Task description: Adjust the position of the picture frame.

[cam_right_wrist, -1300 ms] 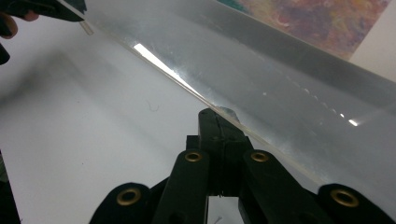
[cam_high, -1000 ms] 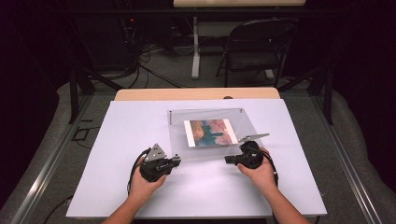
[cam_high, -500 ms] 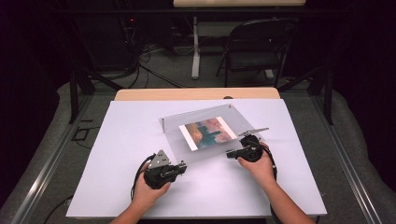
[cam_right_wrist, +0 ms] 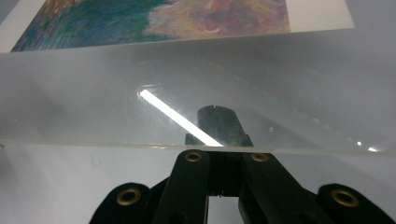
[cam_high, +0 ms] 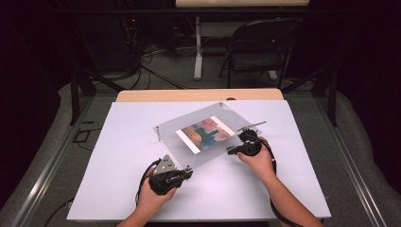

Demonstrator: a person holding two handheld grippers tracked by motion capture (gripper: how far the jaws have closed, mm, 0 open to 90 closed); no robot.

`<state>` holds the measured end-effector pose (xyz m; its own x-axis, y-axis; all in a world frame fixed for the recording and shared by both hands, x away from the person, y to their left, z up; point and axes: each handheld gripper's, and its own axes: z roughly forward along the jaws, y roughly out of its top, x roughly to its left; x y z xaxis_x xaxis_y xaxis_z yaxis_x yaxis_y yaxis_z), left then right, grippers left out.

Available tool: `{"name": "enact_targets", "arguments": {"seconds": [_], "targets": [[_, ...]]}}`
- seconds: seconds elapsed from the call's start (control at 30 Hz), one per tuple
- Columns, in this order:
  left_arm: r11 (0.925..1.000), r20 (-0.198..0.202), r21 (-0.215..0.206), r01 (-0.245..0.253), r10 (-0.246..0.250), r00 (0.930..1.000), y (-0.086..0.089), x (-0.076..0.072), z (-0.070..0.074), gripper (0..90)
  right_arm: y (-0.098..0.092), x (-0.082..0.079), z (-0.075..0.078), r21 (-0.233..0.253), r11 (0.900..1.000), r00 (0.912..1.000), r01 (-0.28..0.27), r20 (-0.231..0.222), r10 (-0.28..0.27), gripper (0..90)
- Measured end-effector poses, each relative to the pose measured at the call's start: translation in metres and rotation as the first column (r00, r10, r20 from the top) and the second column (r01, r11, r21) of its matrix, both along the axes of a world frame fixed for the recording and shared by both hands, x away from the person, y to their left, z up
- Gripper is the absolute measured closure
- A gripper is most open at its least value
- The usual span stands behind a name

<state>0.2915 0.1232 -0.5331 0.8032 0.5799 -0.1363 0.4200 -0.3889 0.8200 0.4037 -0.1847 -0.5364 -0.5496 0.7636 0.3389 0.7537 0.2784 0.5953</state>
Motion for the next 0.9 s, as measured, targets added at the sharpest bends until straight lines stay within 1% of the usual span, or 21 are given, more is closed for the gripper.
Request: {"name": "enact_targets", "arguments": {"seconds": [0.03, 0.2, 0.27, 0.3, 0.4, 0.43, 0.5, 0.53, 0.57, 0.7, 0.8, 0.9], "targets": [[1.0, -0.002, -0.004, 0.0, 0.0, 1.0, -0.001, 0.0, 0.0, 85.6, 0.003, 0.003, 0.001, -0.015, 1.0, 1.0, -0.006, 0.005, 0.006, 90.0], [0.9998, -0.004, -0.02, 0.003, -0.003, 1.0, -0.003, -0.001, 0.0, 85.5, 0.012, 0.014, 0.004, -0.047, 0.999, 0.9997, -0.026, 0.002, 0.026, 90.0], [0.9995, -0.013, -0.031, 0.002, -0.003, 0.9999, -0.004, -0.002, 0.0, 85.5, 0.015, 0.018, 0.006, -0.052, 0.998, 0.9996, -0.028, 0.002, 0.028, 90.0], [0.9994, -0.013, -0.035, -0.001, 0.001, 0.9999, -0.005, -0.003, 0.001, 85.4, 0.016, 0.021, 0.006, -0.052, 0.998, 0.9997, -0.025, -0.006, 0.025, 90.0], [0.9989, -0.019, -0.047, 0.0, -0.001, 0.9998, -0.008, -0.005, 0.002, 85.4, 0.017, 0.023, 0.007, -0.049, 0.998, 0.9996, -0.027, -0.01, 0.026, 90.0], [0.9988, -0.013, -0.049, 0.001, -0.002, 0.9999, -0.009, -0.006, 0.002, 85.3, 0.017, 0.024, 0.007, -0.047, 0.999, 0.9997, -0.025, -0.005, 0.025, 90.0], [0.9986, -0.015, -0.052, -0.002, 0.001, 0.9999, -0.012, -0.006, 0.003, 85.4, 0.017, 0.026, 0.009, -0.048, 0.999, 0.9998, -0.018, -0.006, 0.018, 90.0], [0.998, -0.02, -0.063, -0.003, 0.001, 0.9998, -0.014, -0.006, 0.003, 85.4, 0.017, 0.026, 0.009, -0.045, 0.999, 0.9999, -0.015, -0.002, 0.015, 90.0], [0.9981, -0.021, -0.062, 0.003, -0.004, 0.9998, -0.015, -0.005, 0.003, 85.5, 0.015, 0.026, 0.009, -0.049, 0.999, 0.9999, -0.014, 0.0, 0.014, 90.0], [0.9973, -0.027, -0.069, 0.025, -0.027, 0.9993, -0.027, -0.003, 0.003, 85.6, 0.005, 0.023, 0.007, -0.025, 1.0, 0.9998, 0.017, 0.011, -0.016, 90.0], [0.9979, -0.024, -0.049, 0.042, -0.043, 0.9988, -0.039, -0.002, 0.002, 85.6, -0.008, 0.018, 0.009, -0.019, 0.999, 0.999, 0.042, 0.013, -0.042, 90.0], [0.9978, -0.019, -0.025, 0.062, -0.062, 0.9979, -0.049, -0.001, -0.002, 85.6, -0.021, 0.008, 0.011, -0.035, 0.997, 0.9978, 0.063, 0.024, -0.063, 90.0]]}}
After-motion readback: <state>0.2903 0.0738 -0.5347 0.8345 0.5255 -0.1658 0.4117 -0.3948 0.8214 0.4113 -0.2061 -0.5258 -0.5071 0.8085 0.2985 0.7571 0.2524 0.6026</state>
